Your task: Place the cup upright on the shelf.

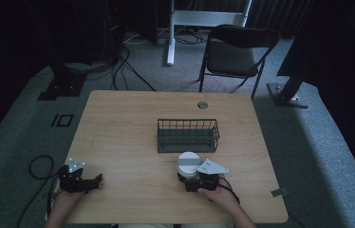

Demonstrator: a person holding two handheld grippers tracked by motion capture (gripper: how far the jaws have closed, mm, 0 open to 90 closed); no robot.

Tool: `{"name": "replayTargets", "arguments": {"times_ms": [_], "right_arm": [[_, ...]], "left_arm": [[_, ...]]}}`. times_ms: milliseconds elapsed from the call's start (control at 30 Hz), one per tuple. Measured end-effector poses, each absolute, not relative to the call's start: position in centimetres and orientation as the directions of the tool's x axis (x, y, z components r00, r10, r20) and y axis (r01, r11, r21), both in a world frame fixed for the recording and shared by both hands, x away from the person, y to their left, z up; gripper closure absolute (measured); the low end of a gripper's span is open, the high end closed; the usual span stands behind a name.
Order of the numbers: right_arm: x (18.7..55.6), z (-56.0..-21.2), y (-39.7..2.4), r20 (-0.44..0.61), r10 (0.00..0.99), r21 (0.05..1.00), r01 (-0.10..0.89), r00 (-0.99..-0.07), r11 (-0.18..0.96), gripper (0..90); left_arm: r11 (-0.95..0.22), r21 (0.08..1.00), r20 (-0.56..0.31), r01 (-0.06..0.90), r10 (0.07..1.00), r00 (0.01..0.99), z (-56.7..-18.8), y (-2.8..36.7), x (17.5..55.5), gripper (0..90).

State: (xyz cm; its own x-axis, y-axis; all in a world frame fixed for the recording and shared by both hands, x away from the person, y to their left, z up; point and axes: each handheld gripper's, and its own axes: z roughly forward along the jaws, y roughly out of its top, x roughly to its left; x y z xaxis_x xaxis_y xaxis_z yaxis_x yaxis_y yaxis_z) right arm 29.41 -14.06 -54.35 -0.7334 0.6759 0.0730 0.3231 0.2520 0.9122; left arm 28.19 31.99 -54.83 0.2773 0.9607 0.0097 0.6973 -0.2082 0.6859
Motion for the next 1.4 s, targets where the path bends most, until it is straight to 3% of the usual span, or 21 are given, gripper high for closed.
{"name": "replayTargets", "arguments": {"times_ms": [633,1400], "right_arm": [[29.5,-53.6,-14.4,0.088,0.680,0.909,0.337,-0.728,0.244,18.3],[30.4,-50.0,-14.5,0.084,0.697,0.916,0.330,-0.712,0.228,18.4]], "left_arm": [[-0.209,0.686,0.010,0.697,0.961,0.278,-54.8,32.0,28.2,0.1],[-0.208,0.686,0.009,0.697,0.961,0.277,-54.8,32.0,28.2,0.2]]}}
